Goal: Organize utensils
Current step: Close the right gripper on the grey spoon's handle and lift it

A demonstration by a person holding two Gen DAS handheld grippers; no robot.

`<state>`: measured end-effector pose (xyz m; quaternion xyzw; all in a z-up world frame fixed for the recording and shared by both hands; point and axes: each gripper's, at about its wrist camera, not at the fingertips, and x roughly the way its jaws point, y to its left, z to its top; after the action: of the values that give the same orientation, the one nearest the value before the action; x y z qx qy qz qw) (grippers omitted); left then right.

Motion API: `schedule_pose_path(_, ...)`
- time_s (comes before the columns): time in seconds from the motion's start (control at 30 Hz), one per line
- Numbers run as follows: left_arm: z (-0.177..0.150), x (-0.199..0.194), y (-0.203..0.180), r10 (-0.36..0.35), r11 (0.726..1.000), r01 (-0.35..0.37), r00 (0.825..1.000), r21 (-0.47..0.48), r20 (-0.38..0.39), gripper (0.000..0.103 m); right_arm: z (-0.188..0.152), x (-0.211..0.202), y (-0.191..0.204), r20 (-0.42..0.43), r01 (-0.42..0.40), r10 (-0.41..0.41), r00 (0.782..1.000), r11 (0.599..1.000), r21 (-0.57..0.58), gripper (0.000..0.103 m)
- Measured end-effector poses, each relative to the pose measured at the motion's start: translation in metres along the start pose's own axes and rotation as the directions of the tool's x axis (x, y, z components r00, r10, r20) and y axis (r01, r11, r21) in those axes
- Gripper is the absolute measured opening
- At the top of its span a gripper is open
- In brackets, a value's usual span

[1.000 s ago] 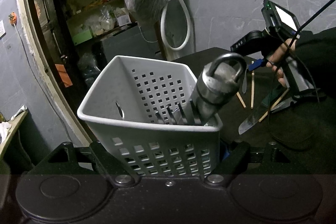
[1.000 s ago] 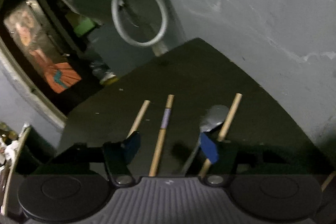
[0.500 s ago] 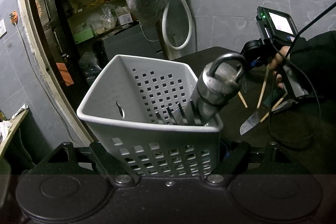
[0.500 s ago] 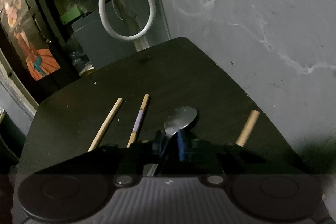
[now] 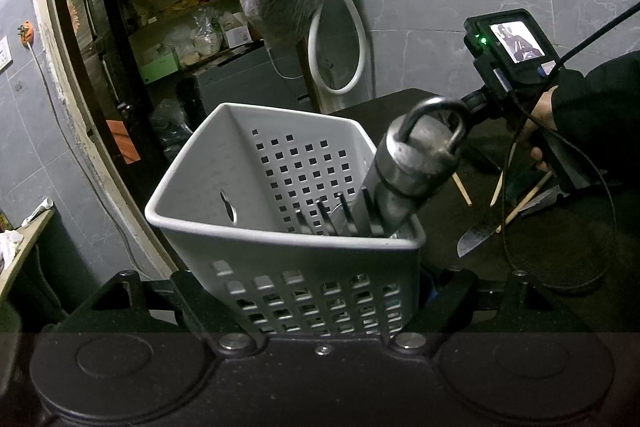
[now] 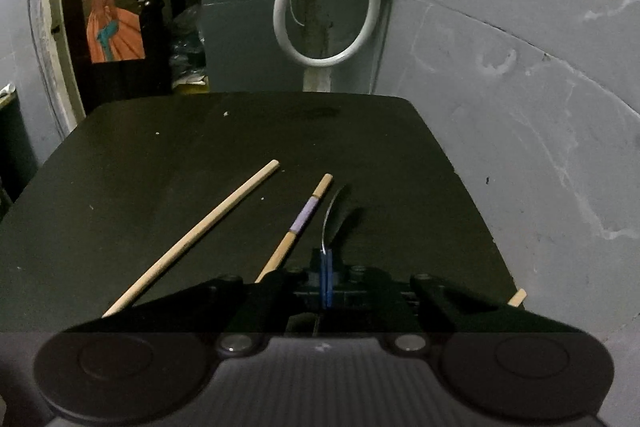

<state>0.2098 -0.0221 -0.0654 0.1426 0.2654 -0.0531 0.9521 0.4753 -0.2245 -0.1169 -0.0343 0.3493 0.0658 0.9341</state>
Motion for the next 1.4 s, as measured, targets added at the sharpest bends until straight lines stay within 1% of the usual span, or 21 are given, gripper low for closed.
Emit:
schedule_pose_path(0.17, 0.0, 0.0, 0.0, 0.0, 1.0, 0.0, 1.0, 0.001, 0.0, 0.084, 0.003, 0.003, -0.008, -0.019, -0.016, 0.017, 1.0, 0.998, 0.053, 0.002)
schedule_pose_path(0.33, 0.0, 0.0, 0.0, 0.0, 1.0, 0.0, 1.0, -0.001, 0.0, 0.084, 0.004, 0.012, -0.03, -0.049, -0.027, 0.037, 0.998, 0.982, 0.188, 0.003)
schedule_pose_path(0.4, 0.0, 0.0, 0.0, 0.0, 1.0, 0.0, 1.0, 0.0, 0.0, 0.085, 0.002, 0.014, -0.037, -0.047, -0.045, 0.057, 0.997, 0.974, 0.22, 0.003)
schedule_pose_path(0.43, 0.0, 0.0, 0.0, 0.0, 1.0, 0.0, 1.0, 0.0, -0.001, 0.085, 0.001, 0.015, -0.038, -0.045, -0.049, 0.06, 0.997, 0.975, 0.216, 0.004)
schedule_pose_path(0.57, 0.0, 0.0, 0.0, 0.0, 1.0, 0.0, 1.0, 0.0, -0.001, 0.085, 0.003, 0.016, -0.031, -0.045, -0.045, 0.053, 0.998, 0.988, 0.15, 0.003)
schedule_pose_path(0.7, 0.0, 0.0, 0.0, 0.0, 1.0, 0.0, 1.0, -0.001, 0.0, 0.085, 0.005, 0.011, -0.009, -0.045, -0.01, 0.01, 0.999, 1.0, 0.001, 0.002)
schedule_pose_path(0.8, -0.001, 0.0, 0.0, 0.001, 1.0, -0.001, 1.0, -0.002, 0.001, 0.085, 0.003, 0.003, 0.014, -0.039, 0.023, -0.029, 0.999, 0.988, -0.155, 0.001)
schedule_pose_path(0.83, -0.001, 0.0, 0.0, 0.0, 1.0, 0.0, 1.0, -0.002, 0.001, 0.085, 0.001, 0.002, 0.02, -0.039, 0.025, -0.033, 0.999, 0.981, -0.19, 0.001)
schedule_pose_path(0.9, -0.001, 0.0, 0.0, 0.0, 1.0, 0.0, 1.0, -0.001, 0.0, 0.085, -0.002, 0.0, 0.026, -0.039, 0.03, -0.039, 0.998, 0.978, -0.205, 0.001)
schedule_pose_path(1.03, -0.001, 0.0, 0.0, 0.0, 1.0, 0.0, 1.0, -0.001, 0.0, 0.085, 0.001, 0.0, 0.019, -0.05, 0.017, -0.024, 0.998, 0.99, -0.137, 0.001)
schedule_pose_path(1.2, -0.001, 0.001, 0.0, 0.0, 1.0, 0.0, 1.0, -0.002, 0.0, 0.085, 0.006, 0.001, -0.005, -0.069, -0.026, 0.026, 0.997, 1.0, -0.001, 0.001)
schedule_pose_path(1.4, -0.001, 0.002, 0.0, 0.0, 1.0, 0.0, 1.0, -0.001, 0.0, 0.085, 0.008, 0.008, -0.016, -0.105, -0.053, 0.057, 0.993, 0.998, 0.036, 0.002)
